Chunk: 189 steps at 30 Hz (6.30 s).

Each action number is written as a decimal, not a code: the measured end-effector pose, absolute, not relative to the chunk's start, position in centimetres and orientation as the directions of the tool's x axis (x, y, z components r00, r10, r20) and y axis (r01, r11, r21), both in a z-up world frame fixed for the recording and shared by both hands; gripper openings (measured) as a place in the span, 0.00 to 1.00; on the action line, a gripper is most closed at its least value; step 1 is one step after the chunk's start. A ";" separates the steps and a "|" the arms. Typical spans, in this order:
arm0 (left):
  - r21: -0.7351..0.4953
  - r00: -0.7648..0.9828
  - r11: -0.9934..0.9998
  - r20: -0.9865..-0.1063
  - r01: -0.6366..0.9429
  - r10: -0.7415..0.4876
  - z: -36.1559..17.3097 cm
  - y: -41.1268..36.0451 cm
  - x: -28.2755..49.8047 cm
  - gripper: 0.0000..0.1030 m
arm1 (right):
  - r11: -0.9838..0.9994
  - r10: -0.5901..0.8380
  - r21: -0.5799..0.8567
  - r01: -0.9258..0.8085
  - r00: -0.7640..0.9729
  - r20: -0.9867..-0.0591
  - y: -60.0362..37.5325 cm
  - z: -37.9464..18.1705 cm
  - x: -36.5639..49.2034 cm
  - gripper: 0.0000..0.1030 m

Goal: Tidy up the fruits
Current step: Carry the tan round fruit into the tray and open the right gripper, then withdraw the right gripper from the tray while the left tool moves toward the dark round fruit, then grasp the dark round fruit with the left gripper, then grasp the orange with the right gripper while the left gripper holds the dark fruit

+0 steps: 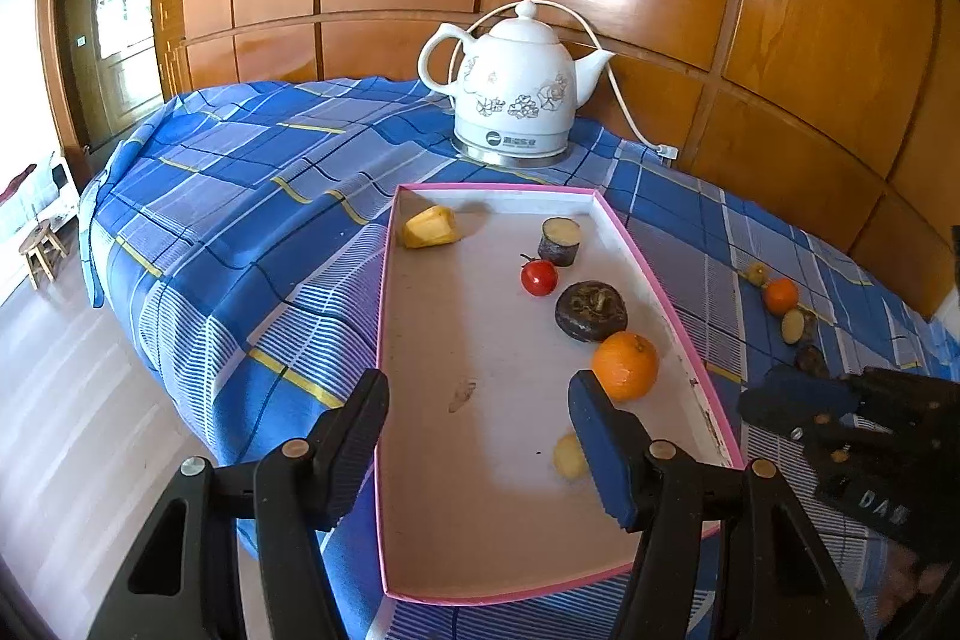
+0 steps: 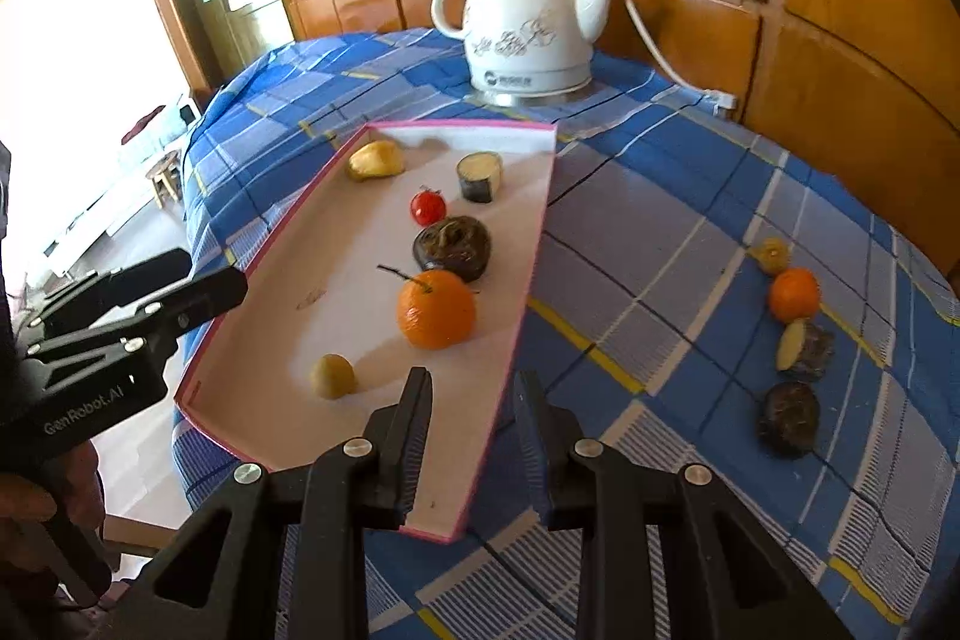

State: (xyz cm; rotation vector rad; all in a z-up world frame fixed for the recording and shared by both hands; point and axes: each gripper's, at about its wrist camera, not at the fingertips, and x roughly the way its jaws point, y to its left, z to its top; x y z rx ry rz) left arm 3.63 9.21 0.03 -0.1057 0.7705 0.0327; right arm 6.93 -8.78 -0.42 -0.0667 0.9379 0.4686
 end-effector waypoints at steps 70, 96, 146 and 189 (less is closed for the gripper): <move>-0.082 0.531 0.903 -0.785 0.421 -0.319 -1.4 -11.3 9.3 0.61 | 0.970 -0.019 0.124 0.210 0.571 -0.821 -37.2 -0.1 9.8 0.28; -0.136 0.431 0.872 -0.827 0.471 -0.362 -6.9 -18.0 12.1 0.46 | 0.975 0.033 0.152 0.159 0.577 -0.816 -36.2 0.2 10.1 0.31; -0.093 0.514 0.835 -0.749 0.543 -0.418 -7.7 -13.7 6.2 0.45 | 0.972 0.203 0.236 0.004 0.495 -0.845 -32.5 -2.7 11.5 0.35; -0.120 0.499 0.833 -0.751 0.540 -0.432 -7.7 -13.6 6.7 0.45 | 0.999 0.045 0.045 -0.010 0.420 -0.906 -31.5 -3.7 15.0 0.38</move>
